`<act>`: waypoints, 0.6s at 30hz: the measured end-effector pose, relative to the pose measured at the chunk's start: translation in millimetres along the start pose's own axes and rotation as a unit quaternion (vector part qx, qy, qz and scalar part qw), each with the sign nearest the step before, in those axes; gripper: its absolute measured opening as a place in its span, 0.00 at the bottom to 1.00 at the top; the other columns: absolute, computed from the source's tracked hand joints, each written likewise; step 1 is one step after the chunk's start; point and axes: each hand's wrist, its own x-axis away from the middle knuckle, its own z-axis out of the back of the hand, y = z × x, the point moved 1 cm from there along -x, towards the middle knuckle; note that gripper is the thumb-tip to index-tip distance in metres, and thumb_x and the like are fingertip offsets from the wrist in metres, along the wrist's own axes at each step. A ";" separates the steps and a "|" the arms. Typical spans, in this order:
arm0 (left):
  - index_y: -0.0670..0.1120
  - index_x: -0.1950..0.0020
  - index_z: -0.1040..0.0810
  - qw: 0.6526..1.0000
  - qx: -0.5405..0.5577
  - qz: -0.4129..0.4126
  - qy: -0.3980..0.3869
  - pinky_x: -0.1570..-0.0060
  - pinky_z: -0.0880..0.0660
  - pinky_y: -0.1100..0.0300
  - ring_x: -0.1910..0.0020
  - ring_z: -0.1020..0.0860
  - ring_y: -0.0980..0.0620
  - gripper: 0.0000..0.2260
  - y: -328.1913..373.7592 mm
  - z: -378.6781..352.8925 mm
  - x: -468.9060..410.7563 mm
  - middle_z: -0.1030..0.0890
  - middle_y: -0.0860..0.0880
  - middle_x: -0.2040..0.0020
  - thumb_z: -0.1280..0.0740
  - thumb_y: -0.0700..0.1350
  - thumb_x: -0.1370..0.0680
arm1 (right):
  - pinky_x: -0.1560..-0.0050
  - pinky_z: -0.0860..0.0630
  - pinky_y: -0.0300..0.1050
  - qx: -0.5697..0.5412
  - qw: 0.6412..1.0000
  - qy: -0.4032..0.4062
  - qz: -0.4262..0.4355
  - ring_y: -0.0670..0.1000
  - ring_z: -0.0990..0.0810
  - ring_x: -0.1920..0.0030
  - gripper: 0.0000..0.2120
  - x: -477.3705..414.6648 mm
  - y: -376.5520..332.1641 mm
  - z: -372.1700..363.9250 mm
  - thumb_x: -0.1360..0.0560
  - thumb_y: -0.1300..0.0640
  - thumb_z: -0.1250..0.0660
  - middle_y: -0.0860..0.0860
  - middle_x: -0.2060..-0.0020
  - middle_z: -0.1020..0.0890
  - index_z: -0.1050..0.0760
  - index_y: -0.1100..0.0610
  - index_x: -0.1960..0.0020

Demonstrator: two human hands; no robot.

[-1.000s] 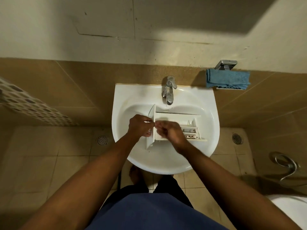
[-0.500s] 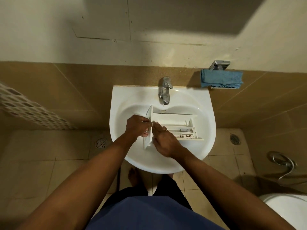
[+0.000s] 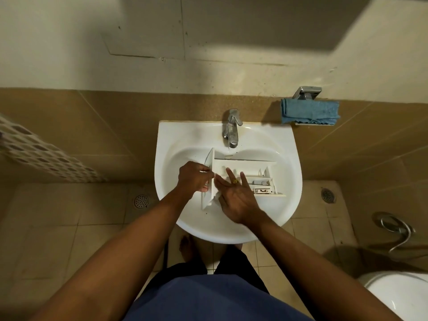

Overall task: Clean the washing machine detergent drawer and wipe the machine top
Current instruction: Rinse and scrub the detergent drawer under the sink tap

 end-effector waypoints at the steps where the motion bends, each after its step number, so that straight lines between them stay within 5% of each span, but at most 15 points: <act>1: 0.43 0.49 0.14 1.000 0.002 -0.002 -0.001 0.62 0.15 0.46 0.65 0.14 0.43 0.12 -0.4 0.0 0.1 0.14 0.40 0.61 0.20 0.42 0.30 | 0.21 0.49 0.68 0.000 1.000 0.007 -0.002 0.60 0.46 0.18 0.32 8.8 -5.2 -2.6 0.21 0.47 0.55 0.51 0.21 0.35 0.35 0.57 0.21; 6: 0.44 0.51 0.15 1.000 0.000 -0.009 -0.005 0.61 0.15 0.46 0.65 0.14 0.43 0.10 -1.1 1.2 1.2 0.14 0.40 0.61 0.20 0.41 0.30 | 0.22 0.46 0.68 0.016 0.999 0.030 0.017 0.60 0.46 0.18 0.31 38.3 -10.1 -13.4 0.22 0.50 0.51 0.50 0.21 0.35 0.36 0.56 0.20; 14: 0.42 0.48 0.15 1.000 -0.003 -0.008 0.005 0.64 0.15 0.50 0.66 0.14 0.43 0.11 0.8 0.0 3.1 0.14 0.40 0.62 0.21 0.41 0.30 | 0.21 0.55 0.68 0.009 0.999 0.004 -0.044 0.58 0.54 0.17 0.36 -21.6 0.3 -7.7 0.23 0.45 0.62 0.48 0.18 0.42 0.43 0.53 0.18; 18: 0.42 0.48 0.14 1.000 0.003 -0.009 0.001 0.63 0.15 0.47 0.65 0.14 0.44 0.12 -1.3 -0.2 2.1 0.14 0.40 0.61 0.20 0.41 0.30 | 0.22 0.49 0.68 -0.003 0.999 0.037 -0.020 0.60 0.49 0.18 0.34 26.3 -19.0 -20.2 0.22 0.47 0.55 0.51 0.18 0.41 0.41 0.57 0.19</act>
